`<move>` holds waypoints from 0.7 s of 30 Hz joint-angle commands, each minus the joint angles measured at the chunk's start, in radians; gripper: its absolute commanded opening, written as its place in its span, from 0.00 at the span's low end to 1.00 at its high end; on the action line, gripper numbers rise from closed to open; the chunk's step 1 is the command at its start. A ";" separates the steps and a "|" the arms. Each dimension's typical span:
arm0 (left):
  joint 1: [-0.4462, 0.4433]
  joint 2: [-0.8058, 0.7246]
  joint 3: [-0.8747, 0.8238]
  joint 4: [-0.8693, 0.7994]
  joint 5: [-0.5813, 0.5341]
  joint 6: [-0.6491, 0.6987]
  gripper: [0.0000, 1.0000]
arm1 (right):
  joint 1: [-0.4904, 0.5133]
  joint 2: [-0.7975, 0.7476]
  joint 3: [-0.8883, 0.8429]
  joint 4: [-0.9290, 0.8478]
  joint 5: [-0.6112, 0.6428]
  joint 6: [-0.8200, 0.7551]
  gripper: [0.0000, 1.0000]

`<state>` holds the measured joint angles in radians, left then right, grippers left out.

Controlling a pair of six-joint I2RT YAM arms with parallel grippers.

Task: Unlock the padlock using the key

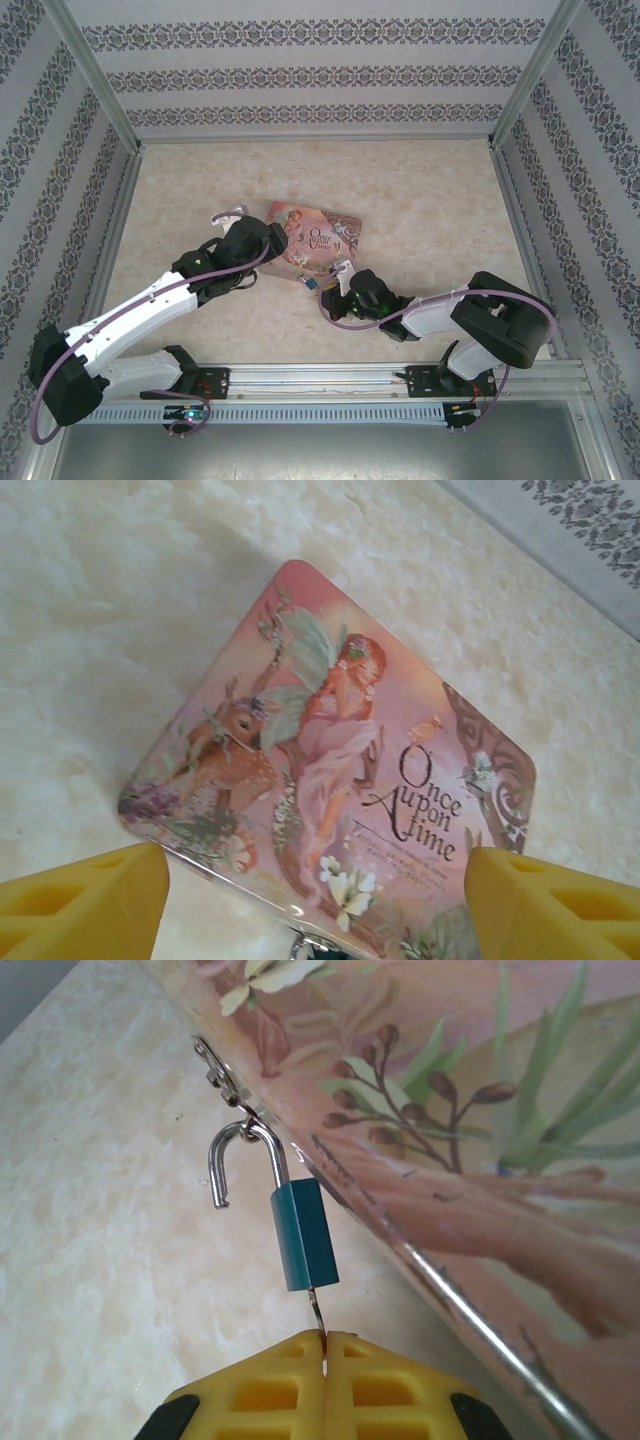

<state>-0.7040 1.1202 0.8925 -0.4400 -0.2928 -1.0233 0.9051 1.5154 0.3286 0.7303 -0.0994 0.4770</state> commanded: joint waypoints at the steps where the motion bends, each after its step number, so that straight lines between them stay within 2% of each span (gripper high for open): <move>1: 0.046 -0.017 -0.016 -0.071 -0.020 0.084 0.82 | -0.009 0.011 0.009 0.011 -0.017 0.015 0.06; 6: 0.190 -0.083 -0.083 -0.011 0.177 0.146 0.88 | -0.037 -0.036 0.009 -0.030 -0.038 0.009 0.31; 12: 0.315 -0.141 -0.152 0.089 0.354 0.265 0.99 | -0.077 -0.129 0.009 -0.105 -0.077 0.015 0.52; 16: 0.380 -0.129 -0.178 0.152 0.475 0.306 1.00 | -0.100 -0.166 0.010 -0.115 -0.108 0.038 0.62; 21: 0.420 -0.062 -0.199 0.250 0.568 0.330 1.00 | -0.126 -0.164 0.049 -0.117 -0.138 0.046 0.65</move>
<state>-0.3046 1.0279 0.7086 -0.2916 0.1795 -0.7475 0.7929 1.3602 0.3439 0.6086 -0.2043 0.5102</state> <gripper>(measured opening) 0.994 0.650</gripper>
